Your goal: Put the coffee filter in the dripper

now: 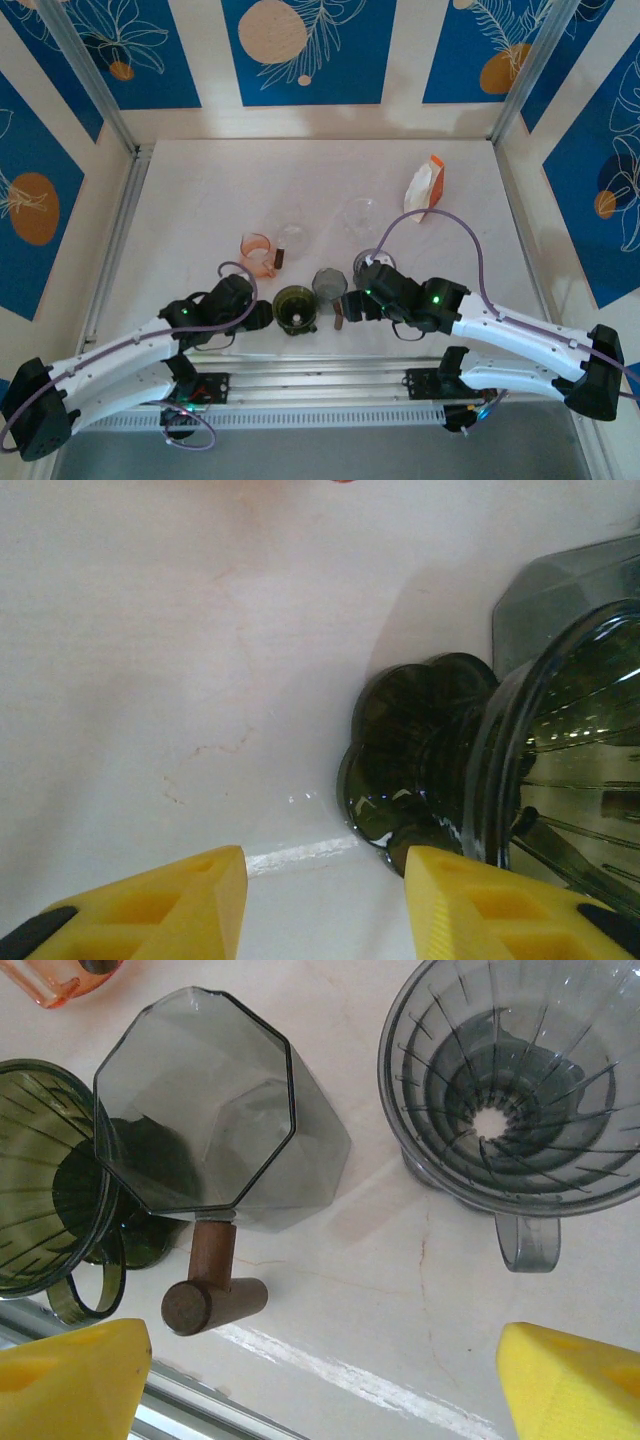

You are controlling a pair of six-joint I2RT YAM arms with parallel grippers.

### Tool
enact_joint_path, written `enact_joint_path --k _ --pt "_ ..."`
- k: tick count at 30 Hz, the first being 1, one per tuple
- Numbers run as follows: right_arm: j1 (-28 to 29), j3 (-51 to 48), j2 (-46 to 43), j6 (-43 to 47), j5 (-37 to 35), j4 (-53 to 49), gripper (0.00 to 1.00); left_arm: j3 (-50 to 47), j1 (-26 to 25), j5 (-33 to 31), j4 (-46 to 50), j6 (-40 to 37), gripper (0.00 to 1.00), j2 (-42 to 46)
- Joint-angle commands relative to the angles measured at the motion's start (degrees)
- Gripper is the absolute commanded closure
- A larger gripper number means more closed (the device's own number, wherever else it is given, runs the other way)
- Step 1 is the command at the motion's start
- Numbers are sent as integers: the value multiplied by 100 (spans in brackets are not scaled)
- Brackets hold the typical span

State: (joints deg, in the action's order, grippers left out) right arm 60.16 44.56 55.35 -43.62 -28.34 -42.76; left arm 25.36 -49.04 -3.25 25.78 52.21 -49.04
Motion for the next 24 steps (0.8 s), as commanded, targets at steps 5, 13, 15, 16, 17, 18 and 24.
enact_joint_path --k 5,13,15,16,17,18,24 --pt "66 -48 -138 -167 -160 -96 10 440 -128 -388 302 99 50 322" --pt "66 -233 -131 -133 2 167 11 550 -126 -319 210 44 47 518" --pt "66 -245 -113 -147 7 194 11 560 -126 -224 31 10 47 294" --pt "62 -232 -91 -147 5 178 11 586 -129 -212 -5 -13 47 181" --pt "65 -219 -80 -141 -9 147 11 616 -124 -203 -36 -48 47 68" --pt "69 -210 -83 -151 -35 113 11 636 -132 -211 -73 -76 47 -16" --pt "64 -243 -112 -210 -67 111 13 659 -133 -117 -302 -158 49 -380"
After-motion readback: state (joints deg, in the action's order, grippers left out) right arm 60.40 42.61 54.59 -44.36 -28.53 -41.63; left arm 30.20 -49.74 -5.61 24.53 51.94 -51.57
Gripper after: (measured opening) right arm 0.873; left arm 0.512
